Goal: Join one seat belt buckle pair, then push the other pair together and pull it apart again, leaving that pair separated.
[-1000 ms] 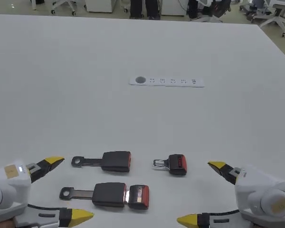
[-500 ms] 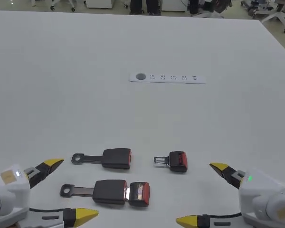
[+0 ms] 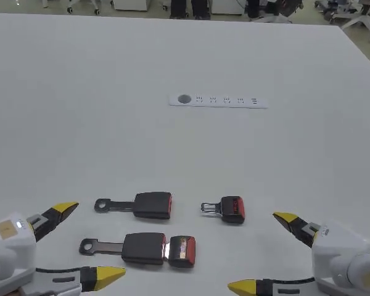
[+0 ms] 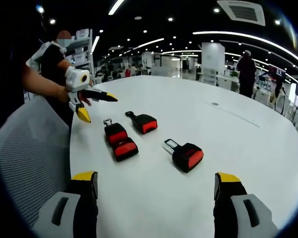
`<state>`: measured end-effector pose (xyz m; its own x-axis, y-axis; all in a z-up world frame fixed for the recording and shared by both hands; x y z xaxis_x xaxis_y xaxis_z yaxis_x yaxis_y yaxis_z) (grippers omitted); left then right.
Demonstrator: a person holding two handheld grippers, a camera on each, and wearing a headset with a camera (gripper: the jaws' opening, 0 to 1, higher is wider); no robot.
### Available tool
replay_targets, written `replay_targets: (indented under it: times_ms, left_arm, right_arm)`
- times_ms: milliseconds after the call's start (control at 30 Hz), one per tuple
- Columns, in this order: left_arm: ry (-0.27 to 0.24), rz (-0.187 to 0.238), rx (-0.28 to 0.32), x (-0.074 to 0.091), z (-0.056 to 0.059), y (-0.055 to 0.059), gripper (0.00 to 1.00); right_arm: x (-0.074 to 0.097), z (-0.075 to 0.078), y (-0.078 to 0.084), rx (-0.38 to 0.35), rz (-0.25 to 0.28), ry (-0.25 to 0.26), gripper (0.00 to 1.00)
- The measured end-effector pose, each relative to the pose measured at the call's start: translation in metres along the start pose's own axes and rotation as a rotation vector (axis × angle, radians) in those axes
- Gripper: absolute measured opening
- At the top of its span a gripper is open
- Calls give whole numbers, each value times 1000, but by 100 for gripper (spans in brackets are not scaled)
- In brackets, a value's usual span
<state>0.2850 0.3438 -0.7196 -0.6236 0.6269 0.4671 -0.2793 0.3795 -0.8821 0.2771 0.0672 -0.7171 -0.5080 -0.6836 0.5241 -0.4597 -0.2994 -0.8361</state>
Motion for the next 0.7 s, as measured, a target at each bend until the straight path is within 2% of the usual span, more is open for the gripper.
replay_targets:
  times_ms: [67,100,167,200,267,467,533,700]
  left_arm:
    - [1,-2,1,0,-1,2,100]
    - [2,-3,-1,0,5,-4,100]
    - [0,-4,1,0,7,-7,100]
    - [-1,-1,2,0,8,-8,100]
    - [-4,1,3,1,0,1,100]
    - [-8,5,5,1,1,-2,100]
    - [-9,7,5,1,6,-8,100]
    - [-11,6,13,1,5,-7,100]
  right_arm:
    - [0,0,-2,-1,10,1,99]
    - [-1,1,-1,-4,11,1,99]
    - [-2,2,0,-9,13,1,99]
    - [-3,2,-1,-9,18,1,99]
    - [-3,2,-2,-13,29,0,99]
    - [-4,0,-4,-37,59,-1,99]
    - [-4,-1,-4,-37,66,-2,99]
    - [-4,-5,-5,-46,77,-9,99]
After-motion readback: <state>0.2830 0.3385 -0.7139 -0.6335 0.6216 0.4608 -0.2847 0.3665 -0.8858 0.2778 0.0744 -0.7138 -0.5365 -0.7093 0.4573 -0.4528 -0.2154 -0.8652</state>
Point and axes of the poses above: the centre of the closed fingertips' face, and the gripper's own axes: x roughly backward along the fingers, z roughly to its right, y roughly out of its underside, the point moved 2 cm from there along x, roughly backward along the fingers, and after that the axes turned 8 degrees about -x, right-handed, at the moved point
